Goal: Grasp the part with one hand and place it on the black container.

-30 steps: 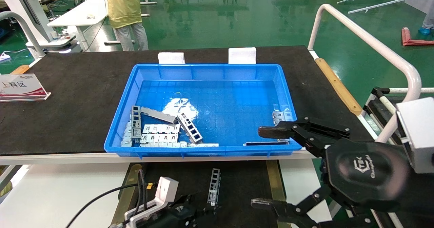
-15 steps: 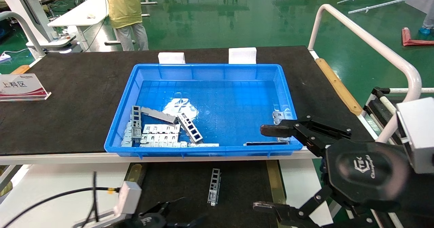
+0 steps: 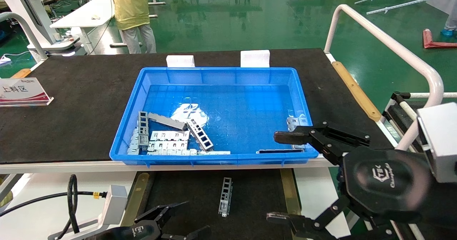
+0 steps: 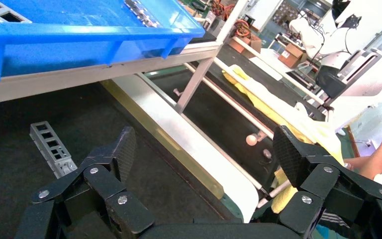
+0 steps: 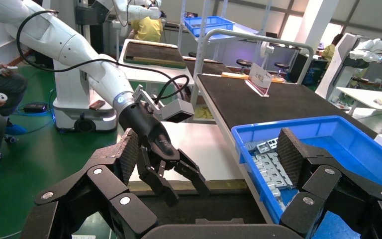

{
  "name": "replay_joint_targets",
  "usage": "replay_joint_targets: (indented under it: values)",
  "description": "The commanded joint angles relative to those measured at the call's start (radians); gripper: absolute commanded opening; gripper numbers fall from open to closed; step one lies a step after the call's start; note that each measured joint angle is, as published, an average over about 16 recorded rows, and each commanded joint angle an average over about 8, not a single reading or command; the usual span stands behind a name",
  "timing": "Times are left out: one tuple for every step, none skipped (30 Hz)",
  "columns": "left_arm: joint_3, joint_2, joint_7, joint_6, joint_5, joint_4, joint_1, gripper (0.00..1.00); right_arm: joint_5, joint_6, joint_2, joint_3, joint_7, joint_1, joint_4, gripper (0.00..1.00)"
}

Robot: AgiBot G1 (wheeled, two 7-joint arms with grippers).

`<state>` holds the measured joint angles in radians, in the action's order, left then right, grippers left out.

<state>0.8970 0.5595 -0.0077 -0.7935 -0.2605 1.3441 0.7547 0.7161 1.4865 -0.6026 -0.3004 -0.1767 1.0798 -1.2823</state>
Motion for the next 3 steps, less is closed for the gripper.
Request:
replay_joint_targets:
  values:
    - [-0.005,-0.009,0.004,-0.008,0.005,-0.001,-0.003,1.00,0.000,0.000,0.000,0.000,0.000,0.000,0.000,1.00]
    - [-0.005,-0.010,0.005,-0.008,0.005,-0.001,-0.004,1.00,0.000,0.000,0.000,0.000,0.000,0.000,0.000,1.00]
    - [-0.005,-0.012,0.005,-0.007,0.005,-0.002,-0.005,1.00,0.000,0.000,0.000,0.000,0.000,0.000,0.000,1.00]
